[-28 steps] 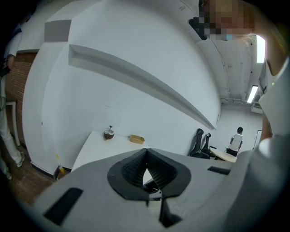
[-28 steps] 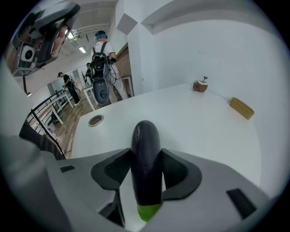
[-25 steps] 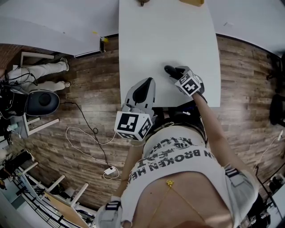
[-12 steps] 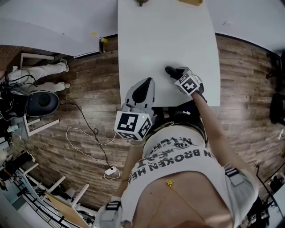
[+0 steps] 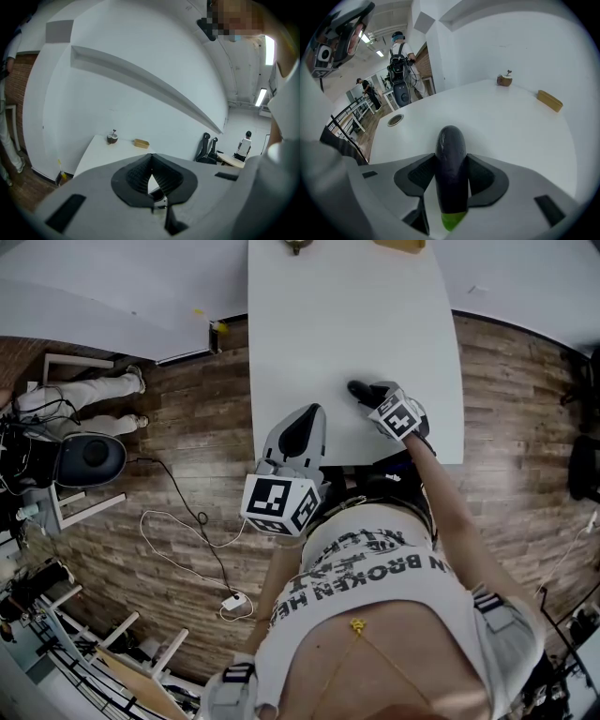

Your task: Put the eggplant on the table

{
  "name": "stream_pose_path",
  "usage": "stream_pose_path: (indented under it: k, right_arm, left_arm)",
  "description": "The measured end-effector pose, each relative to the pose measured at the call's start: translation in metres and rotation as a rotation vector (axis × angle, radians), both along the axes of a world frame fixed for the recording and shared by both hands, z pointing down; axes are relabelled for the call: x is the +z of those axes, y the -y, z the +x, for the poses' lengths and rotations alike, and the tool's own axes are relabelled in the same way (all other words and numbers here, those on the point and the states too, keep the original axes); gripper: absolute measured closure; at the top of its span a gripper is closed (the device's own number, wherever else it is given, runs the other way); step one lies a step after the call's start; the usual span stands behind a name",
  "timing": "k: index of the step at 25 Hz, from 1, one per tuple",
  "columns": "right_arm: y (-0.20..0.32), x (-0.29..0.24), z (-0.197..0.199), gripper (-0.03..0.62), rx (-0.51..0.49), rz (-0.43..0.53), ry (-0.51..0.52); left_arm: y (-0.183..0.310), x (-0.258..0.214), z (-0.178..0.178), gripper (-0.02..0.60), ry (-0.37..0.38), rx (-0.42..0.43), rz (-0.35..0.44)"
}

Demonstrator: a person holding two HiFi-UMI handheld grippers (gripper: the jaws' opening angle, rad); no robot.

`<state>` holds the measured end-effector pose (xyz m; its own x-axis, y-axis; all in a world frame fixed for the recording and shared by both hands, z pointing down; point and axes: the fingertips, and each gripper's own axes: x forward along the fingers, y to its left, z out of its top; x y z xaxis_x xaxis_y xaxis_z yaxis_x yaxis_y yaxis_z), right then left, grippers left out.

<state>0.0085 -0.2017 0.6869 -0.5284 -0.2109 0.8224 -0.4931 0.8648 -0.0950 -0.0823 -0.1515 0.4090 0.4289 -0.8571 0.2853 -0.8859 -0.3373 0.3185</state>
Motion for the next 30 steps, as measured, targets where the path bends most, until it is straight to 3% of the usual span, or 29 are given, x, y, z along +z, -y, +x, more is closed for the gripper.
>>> stream_pose_path:
  k: [30]
  right_arm:
    - [-0.0031, -0.0013, 0.0034, 0.385, 0.027, -0.013, 0.04]
  left_arm:
    - [-0.0054, 0.0003, 0.0032, 0.583, 0.003, 0.002, 0.002]
